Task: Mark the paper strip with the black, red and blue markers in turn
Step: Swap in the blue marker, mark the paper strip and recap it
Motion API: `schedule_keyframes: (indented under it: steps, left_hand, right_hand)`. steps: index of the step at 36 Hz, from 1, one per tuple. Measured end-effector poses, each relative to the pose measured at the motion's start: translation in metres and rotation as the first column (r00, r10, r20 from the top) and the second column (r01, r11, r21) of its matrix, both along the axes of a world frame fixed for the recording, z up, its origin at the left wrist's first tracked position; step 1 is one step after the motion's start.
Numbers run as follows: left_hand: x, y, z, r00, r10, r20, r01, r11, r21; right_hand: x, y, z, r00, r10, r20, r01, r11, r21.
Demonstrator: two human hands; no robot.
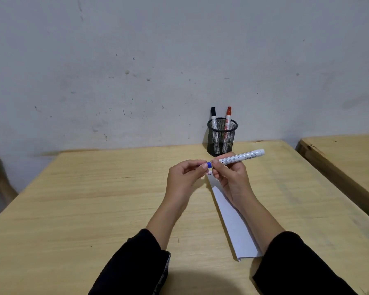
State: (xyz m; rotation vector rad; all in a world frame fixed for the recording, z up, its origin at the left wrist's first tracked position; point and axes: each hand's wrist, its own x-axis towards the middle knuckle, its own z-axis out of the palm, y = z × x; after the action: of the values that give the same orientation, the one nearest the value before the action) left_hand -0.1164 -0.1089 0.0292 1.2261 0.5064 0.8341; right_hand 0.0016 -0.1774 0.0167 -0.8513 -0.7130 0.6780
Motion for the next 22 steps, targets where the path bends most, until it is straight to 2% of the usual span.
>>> schedule_keyframes:
  steps: [9,15,18,20,22]
  left_hand:
    - [-0.001,0.003,0.005,1.0,0.008,-0.006,-0.008,0.999,0.041]
    - [-0.007,0.009,0.011,0.996,0.089,0.022,-0.09,0.996,0.024]
    - [-0.009,0.012,0.013,0.99,0.132,0.043,-0.133,0.991,0.007]
    - [-0.008,0.013,0.013,0.988,0.149,0.047,-0.149,0.989,-0.009]
    - [-0.008,0.015,0.015,0.985,0.164,0.053,-0.163,0.986,-0.024]
  right_hand:
    - [-0.001,-0.001,0.007,0.998,-0.001,0.066,0.003,1.0,-0.022]
    - [0.006,-0.01,0.016,0.996,-0.055,-0.076,0.055,0.998,-0.01]
    - [0.011,-0.014,0.02,0.991,-0.085,-0.099,0.082,0.996,-0.04]
    - [0.016,-0.017,0.026,0.996,-0.052,-0.071,0.047,0.997,-0.065]
    - [0.021,-0.022,0.035,1.0,-0.007,0.028,0.011,0.993,-0.119]
